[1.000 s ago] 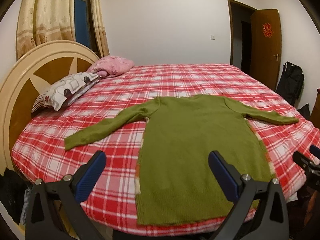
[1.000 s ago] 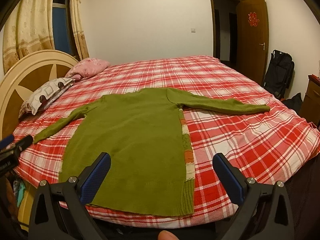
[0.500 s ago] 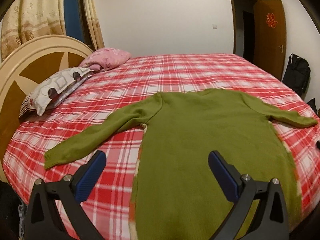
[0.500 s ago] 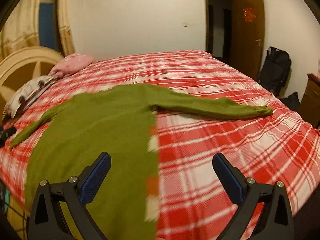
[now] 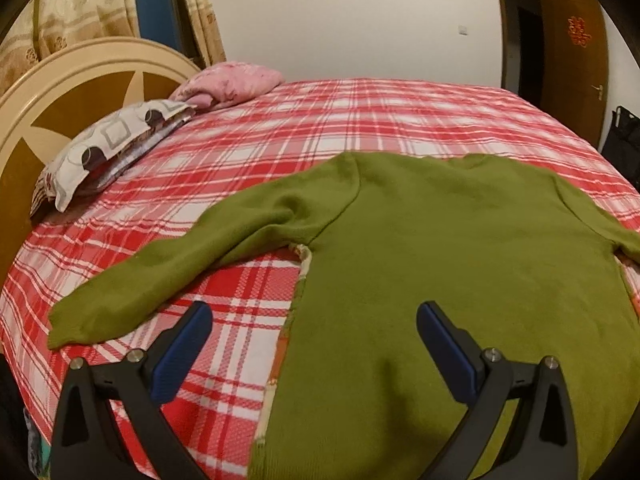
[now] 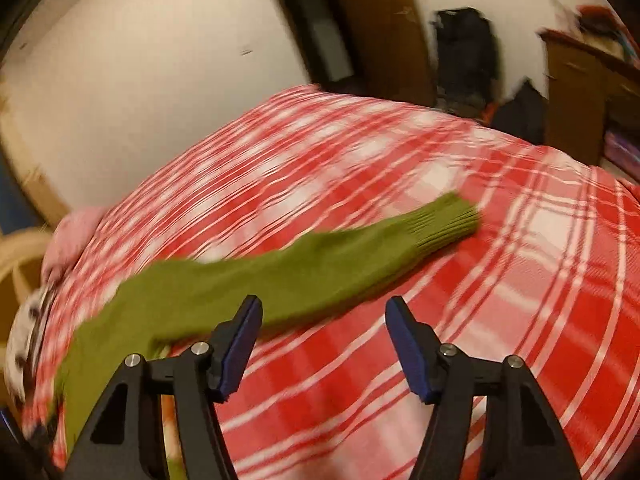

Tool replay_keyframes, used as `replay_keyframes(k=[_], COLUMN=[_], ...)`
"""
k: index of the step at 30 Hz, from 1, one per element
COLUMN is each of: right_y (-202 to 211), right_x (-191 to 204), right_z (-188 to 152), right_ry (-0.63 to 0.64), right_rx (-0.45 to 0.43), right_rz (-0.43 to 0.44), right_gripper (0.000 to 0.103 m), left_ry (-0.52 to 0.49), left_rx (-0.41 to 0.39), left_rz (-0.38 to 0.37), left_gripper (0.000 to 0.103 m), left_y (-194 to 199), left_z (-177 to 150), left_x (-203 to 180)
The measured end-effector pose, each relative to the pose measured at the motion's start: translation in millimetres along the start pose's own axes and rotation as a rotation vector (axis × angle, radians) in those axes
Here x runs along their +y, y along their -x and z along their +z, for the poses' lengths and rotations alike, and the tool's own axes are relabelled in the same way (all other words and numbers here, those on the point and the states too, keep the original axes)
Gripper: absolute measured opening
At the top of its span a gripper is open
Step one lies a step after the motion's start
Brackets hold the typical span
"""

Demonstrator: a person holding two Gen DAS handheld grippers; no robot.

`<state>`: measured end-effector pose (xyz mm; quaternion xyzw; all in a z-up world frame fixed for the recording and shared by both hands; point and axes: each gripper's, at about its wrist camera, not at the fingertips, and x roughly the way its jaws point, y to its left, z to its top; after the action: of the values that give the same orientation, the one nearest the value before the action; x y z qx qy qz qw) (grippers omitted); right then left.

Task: Fold small clothes
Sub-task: 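Reach the right gripper to the sweater's sleeve cuff and grasp it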

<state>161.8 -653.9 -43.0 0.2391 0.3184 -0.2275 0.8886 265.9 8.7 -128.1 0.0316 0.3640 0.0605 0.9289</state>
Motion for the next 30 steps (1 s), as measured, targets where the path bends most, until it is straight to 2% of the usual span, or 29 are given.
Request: replay_keyframes(k=[4,7,11,15,16,17,19,20,26,30], right_y=[-20.9,-38.8,-60.9,-77.1,-81.7,-85.3,-90.1,-90.2,-70.5,-46.1], right_x=[-30.1,-41.2,-51.0,-59.8,-63.1,-64.7,-67.8,-67.7,-26.6,40.0], right_z=[20.7,28.7,35.4,35.5,35.4,36.0,37.3,39.1,52.4,59.5], right_ry=[-0.084,-0.116,-0.148,-0.18,-0.189,-0.188,-0.194,-0.195,-0.075,0.067], right_rx=[0.029,0.055,0.086,0.115,0.116,0.115,0.115,0.108,0.03,-0.043], right_rz=[-0.018,-0.046,-0.072,-0.133,-0.149,-0.163,-0.157,-0.144,-0.093,-0.013], right_gripper=[0.056,0.042,0.042,0.041,0.032,0.018,0.01,0.009,0.007,0.007], left_ry=[0.012,0.018,0.031,0.008,-0.001,-0.004,-0.007,-0.007,0.027,0.036], left_rx=[0.024,0.043,0.063,0.065,0.067,0.067,0.067,0.071,0.098,0.091], left_rz=[0.008,0.015,0.004,0.009,0.009,0.007,-0.001,-0.012,-0.076,-0.096], left_gripper=[0.103,0.103,0.103,0.103,0.103,0.103,0.103,0.103,0.103,0.103], left_y=[-19.2,-30.7,-37.6,-38.3,-38.8,-39.1,-39.4,-40.1,-45.6,-43.9], left_z=[-0.3,-2.5,-5.2,-7.1,-7.8,-7.7,-7.8,-7.9,-7.4,-9.0], left_x=[0.3,0.7,1.3,-5.1,-7.1,-6.6,-6.8,-6.3,-0.7,-1.1])
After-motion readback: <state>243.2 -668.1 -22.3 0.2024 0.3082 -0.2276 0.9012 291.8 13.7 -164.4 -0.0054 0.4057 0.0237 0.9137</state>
